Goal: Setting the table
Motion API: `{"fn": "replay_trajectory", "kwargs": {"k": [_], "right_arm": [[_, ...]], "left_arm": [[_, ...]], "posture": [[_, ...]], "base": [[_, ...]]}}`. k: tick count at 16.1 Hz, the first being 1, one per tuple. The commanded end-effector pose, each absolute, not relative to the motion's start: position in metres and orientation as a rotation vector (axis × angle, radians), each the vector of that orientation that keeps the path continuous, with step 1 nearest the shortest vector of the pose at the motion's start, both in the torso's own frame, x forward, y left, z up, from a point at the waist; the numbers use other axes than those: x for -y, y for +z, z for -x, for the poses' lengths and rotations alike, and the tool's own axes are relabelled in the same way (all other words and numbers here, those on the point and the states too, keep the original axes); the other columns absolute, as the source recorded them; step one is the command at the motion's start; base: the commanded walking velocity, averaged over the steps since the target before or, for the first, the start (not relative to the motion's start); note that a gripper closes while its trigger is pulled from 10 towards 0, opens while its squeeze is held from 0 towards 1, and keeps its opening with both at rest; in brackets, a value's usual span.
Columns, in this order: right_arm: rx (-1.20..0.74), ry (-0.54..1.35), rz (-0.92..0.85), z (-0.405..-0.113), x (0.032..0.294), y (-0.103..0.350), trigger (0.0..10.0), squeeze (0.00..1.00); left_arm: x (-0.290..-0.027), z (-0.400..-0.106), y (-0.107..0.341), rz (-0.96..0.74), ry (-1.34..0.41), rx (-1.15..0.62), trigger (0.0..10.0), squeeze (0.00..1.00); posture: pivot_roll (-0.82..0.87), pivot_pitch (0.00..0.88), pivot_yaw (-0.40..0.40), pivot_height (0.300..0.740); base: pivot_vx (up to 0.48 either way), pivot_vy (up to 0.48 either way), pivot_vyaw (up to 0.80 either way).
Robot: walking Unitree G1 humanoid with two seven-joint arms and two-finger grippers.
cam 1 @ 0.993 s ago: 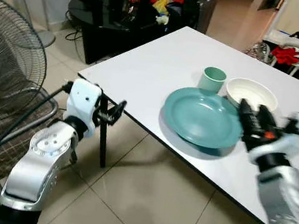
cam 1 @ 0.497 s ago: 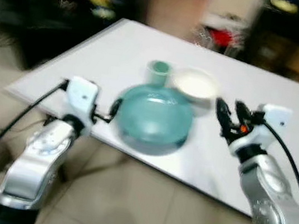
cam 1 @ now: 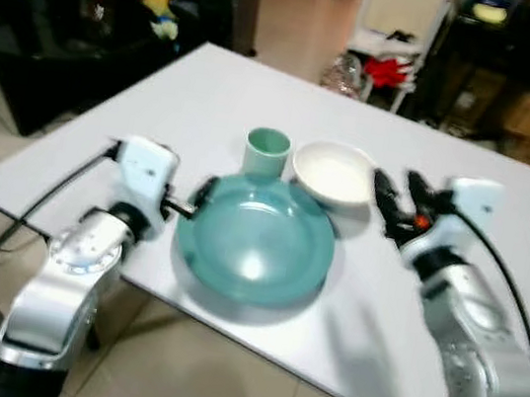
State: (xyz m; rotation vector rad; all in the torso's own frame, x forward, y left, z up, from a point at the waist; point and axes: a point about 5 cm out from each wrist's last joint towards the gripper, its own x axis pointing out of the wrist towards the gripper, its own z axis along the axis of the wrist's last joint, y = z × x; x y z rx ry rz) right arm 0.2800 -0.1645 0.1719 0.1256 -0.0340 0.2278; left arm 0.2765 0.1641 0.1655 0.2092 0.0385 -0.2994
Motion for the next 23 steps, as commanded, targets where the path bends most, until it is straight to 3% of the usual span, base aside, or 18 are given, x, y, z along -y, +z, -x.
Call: {"fn": "replay_trajectory", "kwargs": {"k": [1, 4, 5, 8, 12, 14, 16, 17, 20, 21, 22, 23], "right_arm": [[0.06, 0.275, -0.111, -0.284, 0.159, 0.179, 10.0, 0.0], [0.033, 0.365, -0.097, -0.293, 0.163, 0.182, 10.0, 0.0], [-0.008, 0.393, -0.065, -0.302, 0.167, 0.18, 10.0, 1.0], [-0.084, 0.438, 0.028, -0.323, 0.178, 0.177, 10.0, 1.0], [-0.223, 0.662, 0.157, -0.344, 0.19, 0.173, 10.0, 1.0], [-0.291, 0.803, 0.293, -0.352, 0.194, 0.17, 10.0, 1.0], [-0.344, 0.803, 0.417, -0.364, 0.194, 0.166, 10.0, 1.0], [-0.358, 0.815, 0.459, -0.367, 0.193, 0.165, 10.0, 0.0], [-0.402, 0.846, 0.482, -0.373, 0.185, 0.159, 10.0, 0.0], [-0.433, 0.877, 0.505, -0.375, 0.18, 0.153, 5.0, 0.0], [-0.438, 0.874, 0.512, -0.377, 0.179, 0.153, 5.0, 0.0], [-0.437, 0.855, 0.525, -0.379, 0.178, 0.153, 1.4, 0.0]], "left_arm": [[-0.172, -0.276, 0.17, -0.226, -0.28, -0.027, 10.0, 0.0], [-0.166, -0.27, 0.174, -0.265, -0.401, -0.005, 10.0, 0.0], [-0.164, -0.269, 0.175, -0.266, -0.43, -0.002, 10.0, 0.0], [-0.164, -0.269, 0.177, -0.283, -0.47, -0.005, 10.0, 0.0], [-0.157, -0.264, 0.175, -0.314, -0.635, -0.056, 10.0, 0.0], [-0.156, -0.263, 0.174, -0.34, -0.72, -0.096, 10.0, 0.0], [-0.154, -0.263, 0.174, -0.347, -0.756, -0.108, 10.0, 0.0], [-0.154, -0.262, 0.175, -0.35, -0.767, -0.113, 10.0, 0.0], [-0.156, -0.259, 0.175, -0.357, -0.793, -0.131, 10.0, 0.0], [-0.157, -0.257, 0.175, -0.366, -0.811, -0.144, 10.0, 0.0], [-0.157, -0.257, 0.175, -0.368, -0.814, -0.146, 10.0, 0.0], [-0.157, -0.257, 0.176, -0.371, -0.817, -0.148, 10.0, 0.0]], "posture": [[0.04, 0.0, -0.057, 0.74], [0.05, 0.0, -0.06, 0.74], [0.05, 0.0, -0.055, 0.74], [0.06, 0.0, -0.054, 0.74], [0.07, 0.0, -0.041, 0.74], [0.07, 0.0, -0.037, 0.74], [0.08, 0.0, -0.031, 0.74], [0.08, 0.0, -0.029, 0.74], [0.09, 0.0, -0.023, 0.74], [0.1, 0.0, -0.02, 0.74], [0.1, 0.0, -0.021, 0.74], [0.1, 0.0, -0.023, 0.74]], "base": [[0.375, 0.0, 0.0], [0.115, 0.0, 0.0], [0.0, 0.0, 0.0], [0.0, 0.0, 0.0], [0.0, 0.0, 0.0], [0.0, 0.0, 0.0], [0.0, 0.0, 0.0], [0.0, 0.0, 0.0], [0.0, 0.0, 0.0], [0.0, 0.0, 0.0], [0.0, 0.0, 0.0], [0.0, 0.0, 0.0]]}}
